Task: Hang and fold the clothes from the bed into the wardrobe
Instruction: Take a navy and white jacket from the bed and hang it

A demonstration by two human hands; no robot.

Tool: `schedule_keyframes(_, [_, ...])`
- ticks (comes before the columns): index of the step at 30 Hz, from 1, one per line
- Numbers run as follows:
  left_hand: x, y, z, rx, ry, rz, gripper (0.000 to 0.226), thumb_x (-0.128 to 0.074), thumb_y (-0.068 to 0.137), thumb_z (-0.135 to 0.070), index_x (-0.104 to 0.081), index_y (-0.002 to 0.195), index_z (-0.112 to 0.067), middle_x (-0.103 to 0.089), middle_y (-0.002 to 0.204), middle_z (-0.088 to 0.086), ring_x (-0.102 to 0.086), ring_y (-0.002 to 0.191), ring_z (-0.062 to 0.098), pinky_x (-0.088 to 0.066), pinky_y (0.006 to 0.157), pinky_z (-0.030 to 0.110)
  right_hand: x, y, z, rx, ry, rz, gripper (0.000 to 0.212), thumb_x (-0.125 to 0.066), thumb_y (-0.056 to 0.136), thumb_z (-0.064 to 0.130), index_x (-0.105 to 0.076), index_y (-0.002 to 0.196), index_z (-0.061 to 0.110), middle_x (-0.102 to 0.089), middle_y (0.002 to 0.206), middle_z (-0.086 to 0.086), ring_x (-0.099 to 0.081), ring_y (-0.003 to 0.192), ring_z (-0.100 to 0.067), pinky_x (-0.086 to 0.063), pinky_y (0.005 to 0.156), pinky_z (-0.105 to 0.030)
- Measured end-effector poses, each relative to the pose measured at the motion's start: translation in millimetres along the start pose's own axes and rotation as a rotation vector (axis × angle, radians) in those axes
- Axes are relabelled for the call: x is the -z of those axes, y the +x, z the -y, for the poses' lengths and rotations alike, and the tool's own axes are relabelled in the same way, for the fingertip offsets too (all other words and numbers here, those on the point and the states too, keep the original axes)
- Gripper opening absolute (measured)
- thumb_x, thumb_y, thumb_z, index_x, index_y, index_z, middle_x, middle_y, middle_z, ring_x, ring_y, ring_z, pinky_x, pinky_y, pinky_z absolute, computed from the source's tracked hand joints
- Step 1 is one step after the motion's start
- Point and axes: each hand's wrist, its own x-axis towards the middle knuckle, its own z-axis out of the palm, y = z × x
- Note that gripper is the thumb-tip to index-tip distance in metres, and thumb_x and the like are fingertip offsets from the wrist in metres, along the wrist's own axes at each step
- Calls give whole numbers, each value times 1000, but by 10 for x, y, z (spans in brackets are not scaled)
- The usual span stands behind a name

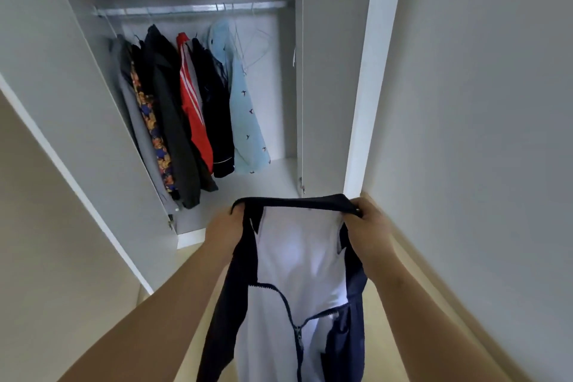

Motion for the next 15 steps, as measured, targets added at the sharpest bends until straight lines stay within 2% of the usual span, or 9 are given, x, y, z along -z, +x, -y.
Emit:
schedule_keyframes(3, [-163,282,-290,84,-286,-48,27,-38,97,-26,-54,75,-23,-58,87,8,-57,89,28,-47,89,41,-72,459,15,3,-9,60,17,-45,90,13,-57,78,17,-49,61,3,-47,57,-15,-40,55,-25])
schedule_keyframes(6, [-205,553,-470,179,-519,-46,22,-41,94,-14,-56,77,-18,-58,83,9,-57,78,24,-49,79,37,-212,834,58,30,-7,107,21,-45,92,20,-55,74,17,-45,56,5,-41,52,-12,-36,48,-18])
schedule_keyframes(8, [-198,749,-485,230,-526,-39,17,-43,89,-8,-53,75,-9,-54,80,11,-52,74,25,-45,70,34,-364,1042,93,23,42,142,25,-45,94,24,-57,73,18,-45,55,7,-42,53,-10,-36,49,-16])
schedule_keyframes(11, [-158,991,-443,292,-419,-61,11,-43,81,-2,-53,85,-7,-47,85,12,-45,79,26,-36,70,35,-577,1289,154,10,91,173,26,-45,95,26,-59,74,24,-51,58,11,-48,58,-9,-37,56,-21])
schedule_keyframes(13, [-133,1195,-439,306,-351,-23,11,-44,79,-2,-51,87,-4,-46,83,12,-45,80,26,-35,69,34,-760,1505,212,5,107,190,24,-45,95,26,-61,80,17,-53,63,5,-48,61,-13,-38,57,-23])
schedule_keyframes(15, [-112,1424,-481,234,-282,51,3,-50,82,-5,-50,84,-7,-50,83,11,-49,80,25,-40,69,34,-959,1764,270,7,124,189,25,-46,95,25,-60,83,8,-50,65,0,-46,61,-15,-37,57,-26])
